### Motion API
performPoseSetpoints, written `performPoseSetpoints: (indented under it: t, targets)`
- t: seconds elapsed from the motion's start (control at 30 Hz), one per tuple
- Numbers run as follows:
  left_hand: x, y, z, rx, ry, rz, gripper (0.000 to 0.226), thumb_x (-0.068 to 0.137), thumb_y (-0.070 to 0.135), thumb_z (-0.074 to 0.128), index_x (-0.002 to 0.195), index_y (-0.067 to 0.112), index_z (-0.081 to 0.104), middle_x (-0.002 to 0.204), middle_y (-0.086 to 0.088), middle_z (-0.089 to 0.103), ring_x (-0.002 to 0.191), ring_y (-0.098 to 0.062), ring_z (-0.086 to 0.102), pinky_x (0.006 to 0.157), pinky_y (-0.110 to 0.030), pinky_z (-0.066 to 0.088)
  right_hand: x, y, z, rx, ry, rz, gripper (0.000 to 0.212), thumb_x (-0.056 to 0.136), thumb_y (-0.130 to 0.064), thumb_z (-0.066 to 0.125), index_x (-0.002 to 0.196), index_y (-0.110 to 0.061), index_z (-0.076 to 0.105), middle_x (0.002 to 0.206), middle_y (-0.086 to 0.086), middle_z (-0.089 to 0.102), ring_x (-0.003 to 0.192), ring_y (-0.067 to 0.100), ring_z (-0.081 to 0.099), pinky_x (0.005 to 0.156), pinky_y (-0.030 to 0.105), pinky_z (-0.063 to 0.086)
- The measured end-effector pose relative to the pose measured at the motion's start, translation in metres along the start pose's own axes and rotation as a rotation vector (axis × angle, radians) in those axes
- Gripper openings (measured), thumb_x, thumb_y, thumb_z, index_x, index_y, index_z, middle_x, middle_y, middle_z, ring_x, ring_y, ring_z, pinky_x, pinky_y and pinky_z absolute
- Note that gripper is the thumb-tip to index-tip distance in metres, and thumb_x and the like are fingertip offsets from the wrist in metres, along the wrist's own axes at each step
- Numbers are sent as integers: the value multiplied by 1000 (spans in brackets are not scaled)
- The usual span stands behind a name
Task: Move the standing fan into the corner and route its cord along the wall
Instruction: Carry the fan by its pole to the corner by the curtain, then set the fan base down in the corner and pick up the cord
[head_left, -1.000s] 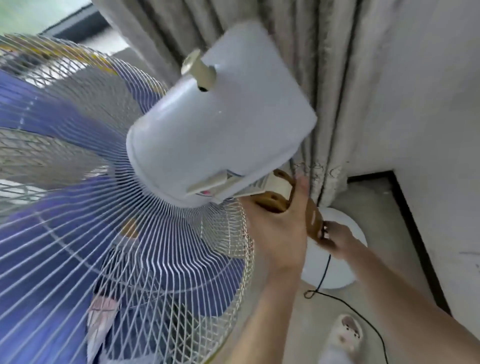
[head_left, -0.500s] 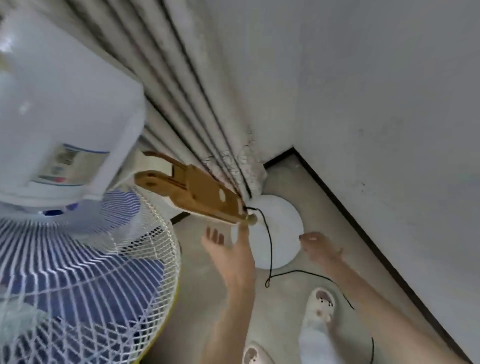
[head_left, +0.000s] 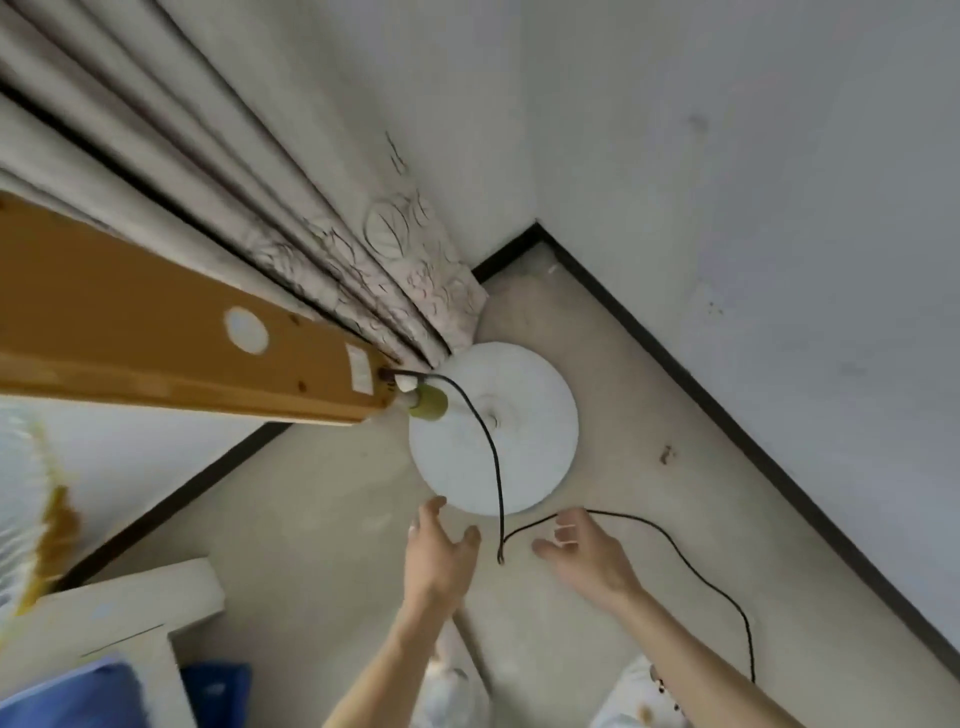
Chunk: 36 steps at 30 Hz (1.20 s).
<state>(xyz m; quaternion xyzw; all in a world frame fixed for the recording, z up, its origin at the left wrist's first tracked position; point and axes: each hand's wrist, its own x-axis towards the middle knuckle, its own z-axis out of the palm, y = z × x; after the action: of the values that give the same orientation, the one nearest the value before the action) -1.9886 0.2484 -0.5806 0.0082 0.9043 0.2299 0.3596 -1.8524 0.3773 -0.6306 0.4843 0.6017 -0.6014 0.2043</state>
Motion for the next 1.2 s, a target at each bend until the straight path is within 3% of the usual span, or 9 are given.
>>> performPoseSetpoints:
  t: [0.17,0.23,0.33,0.43,0.57,0.67,0.8,1.0,1.2]
  targets:
    - [89,-67,42,156,-43,0,57,89,22,60,142,16,39,141,-16,46,115,-27,55,84,-28,40,72,44,63,-150,-17,-91,100,57,-74,69,140,-26,40,142,-5,45,132,13,40,103,26,38]
    - [124,-90,59,228,-89,-9,58,89,23,58,143,17,37,143,-15,43,111,-33,59,85,-36,49,101,61,88,-251,-32,-148,101,57,-80,64,142,-33,39,149,-7,37,138,13,30,109,26,32]
    - [168,-125,75,279,-145,-55,61,89,23,57,144,18,34,142,-13,37,95,-38,66,75,-41,58,137,92,122,-376,-56,-220,66,75,-73,49,130,-36,56,151,-7,37,142,12,25,114,27,28]
    - [210,-146,89,297,-99,-47,60,90,24,59,145,15,36,144,-15,41,104,-30,59,81,-35,54,171,113,131,-408,93,-218,30,89,-50,42,89,-28,63,117,-7,64,118,16,53,98,30,44]
    - [260,-158,113,143,-55,-137,63,93,28,60,146,9,33,144,-22,45,128,-36,47,101,-39,39,218,125,124,-249,209,15,30,88,-50,46,107,-27,52,102,-8,66,97,21,65,85,33,49]
    - [292,-163,136,-39,31,-236,71,93,31,61,149,5,25,145,-26,42,129,-41,46,102,-43,40,258,132,121,-131,229,152,40,89,-54,45,114,-23,42,97,-5,65,93,24,64,75,34,49]
    - [327,-173,153,-250,122,-366,80,89,45,63,148,8,24,147,-23,39,127,-42,45,99,-53,48,296,135,123,69,260,174,54,86,-57,50,118,-14,40,84,-6,64,70,9,59,53,25,39]
    - [365,-180,169,-396,281,-486,90,84,69,53,146,9,28,147,-24,37,128,-46,42,106,-58,36,319,143,130,433,281,229,71,72,-64,59,120,-16,37,110,2,66,100,27,66,89,43,53]
    - [375,-175,168,-431,239,-456,101,81,76,49,150,7,20,147,-23,39,128,-44,45,100,-59,46,346,113,83,776,489,176,58,76,-39,68,120,-7,48,120,13,63,108,38,63,93,54,51]
